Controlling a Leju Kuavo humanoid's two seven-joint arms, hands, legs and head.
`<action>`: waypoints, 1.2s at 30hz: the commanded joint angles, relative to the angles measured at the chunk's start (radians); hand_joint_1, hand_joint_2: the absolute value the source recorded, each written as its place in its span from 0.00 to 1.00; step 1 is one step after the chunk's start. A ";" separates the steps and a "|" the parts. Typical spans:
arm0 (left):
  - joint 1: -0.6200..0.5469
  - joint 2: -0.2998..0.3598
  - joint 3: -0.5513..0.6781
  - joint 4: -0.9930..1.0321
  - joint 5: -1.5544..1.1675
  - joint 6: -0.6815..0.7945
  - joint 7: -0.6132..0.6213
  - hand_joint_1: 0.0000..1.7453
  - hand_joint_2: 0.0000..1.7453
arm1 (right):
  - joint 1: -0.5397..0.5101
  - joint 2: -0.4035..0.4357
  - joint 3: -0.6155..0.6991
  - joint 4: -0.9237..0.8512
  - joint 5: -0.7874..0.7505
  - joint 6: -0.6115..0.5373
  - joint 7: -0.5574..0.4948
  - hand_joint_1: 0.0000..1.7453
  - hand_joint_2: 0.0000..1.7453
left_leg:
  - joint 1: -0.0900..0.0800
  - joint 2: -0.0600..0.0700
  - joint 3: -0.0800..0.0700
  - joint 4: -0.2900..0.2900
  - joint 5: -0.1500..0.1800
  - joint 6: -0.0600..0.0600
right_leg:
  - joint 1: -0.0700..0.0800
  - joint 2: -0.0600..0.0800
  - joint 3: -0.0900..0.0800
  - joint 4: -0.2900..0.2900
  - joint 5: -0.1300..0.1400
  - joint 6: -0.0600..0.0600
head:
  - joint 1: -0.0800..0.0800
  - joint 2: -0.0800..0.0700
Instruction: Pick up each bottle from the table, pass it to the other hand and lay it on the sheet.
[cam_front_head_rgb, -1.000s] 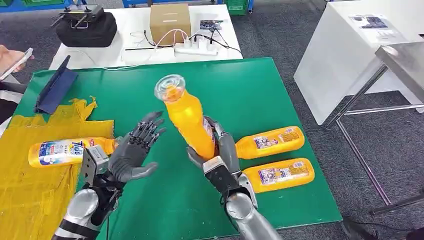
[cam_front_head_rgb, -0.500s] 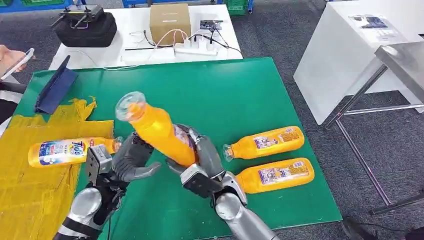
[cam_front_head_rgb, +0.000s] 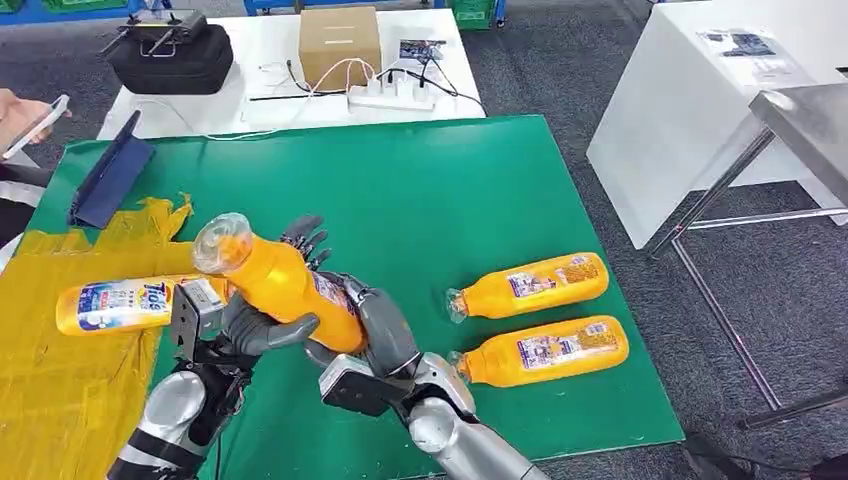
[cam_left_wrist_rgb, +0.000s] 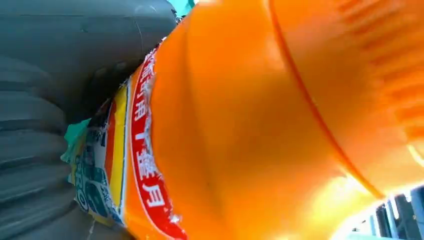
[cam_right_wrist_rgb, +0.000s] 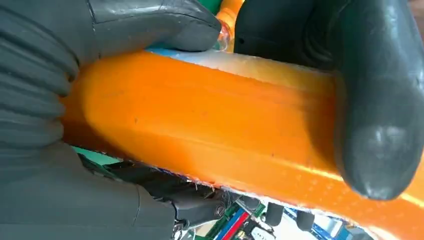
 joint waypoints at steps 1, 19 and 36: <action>-0.034 -0.047 0.012 0.023 0.017 0.004 -0.017 1.00 1.00 | -0.028 -0.015 0.083 0.105 0.004 0.002 0.003 1.00 1.00 | 0.001 -0.002 0.005 0.000 -0.002 0.000 | 0.001 -0.002 0.006 -0.001 -0.002 -0.002 | 0.000 0.000; -0.020 -0.060 0.002 0.014 -0.011 0.038 -0.042 1.00 1.00 | -0.003 -0.013 0.037 0.065 -0.035 -0.033 -0.005 0.00 1.00 | 0.001 -0.002 0.005 0.000 -0.002 0.001 | 0.001 -0.002 0.006 0.000 -0.002 -0.002 | 0.000 0.000; -0.114 0.041 0.146 0.115 -0.675 0.626 0.018 1.00 1.00 | 0.142 -0.095 -0.144 -0.356 -0.063 -0.099 0.034 0.00 1.00 | 0.000 -0.001 0.006 0.001 -0.003 0.000 | 0.001 -0.001 0.006 0.001 -0.003 -0.003 | 0.000 0.000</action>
